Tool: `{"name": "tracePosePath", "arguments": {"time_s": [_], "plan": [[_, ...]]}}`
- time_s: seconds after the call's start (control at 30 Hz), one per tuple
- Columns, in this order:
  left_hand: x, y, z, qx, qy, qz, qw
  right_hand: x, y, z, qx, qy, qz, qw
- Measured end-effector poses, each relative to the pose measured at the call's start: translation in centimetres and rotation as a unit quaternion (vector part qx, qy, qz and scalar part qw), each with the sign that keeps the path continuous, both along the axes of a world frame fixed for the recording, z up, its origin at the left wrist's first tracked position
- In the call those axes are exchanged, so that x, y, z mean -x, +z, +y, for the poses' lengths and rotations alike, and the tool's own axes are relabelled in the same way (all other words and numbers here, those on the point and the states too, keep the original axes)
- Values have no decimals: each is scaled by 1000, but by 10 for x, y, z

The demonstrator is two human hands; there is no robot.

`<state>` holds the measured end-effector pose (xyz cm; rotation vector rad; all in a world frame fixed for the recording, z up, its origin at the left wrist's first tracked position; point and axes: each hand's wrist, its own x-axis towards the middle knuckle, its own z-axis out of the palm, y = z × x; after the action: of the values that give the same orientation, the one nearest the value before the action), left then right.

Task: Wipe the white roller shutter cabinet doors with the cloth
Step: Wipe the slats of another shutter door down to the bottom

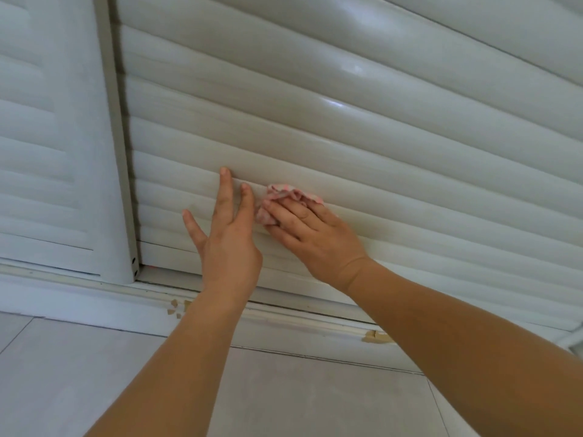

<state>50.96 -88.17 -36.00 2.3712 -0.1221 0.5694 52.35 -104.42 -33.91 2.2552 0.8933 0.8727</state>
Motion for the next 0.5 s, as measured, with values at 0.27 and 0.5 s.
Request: {"name": "tracePosePath", "arguments": {"time_s": [0.27,0.5], "plan": [[2,-3,-2,-9,12,-10,1000,61,-5,-109,12,-81,-8,997],[3,-3,-10,4,11,-2,1000,99,-21,-145,-279,-163,24,946]]}}
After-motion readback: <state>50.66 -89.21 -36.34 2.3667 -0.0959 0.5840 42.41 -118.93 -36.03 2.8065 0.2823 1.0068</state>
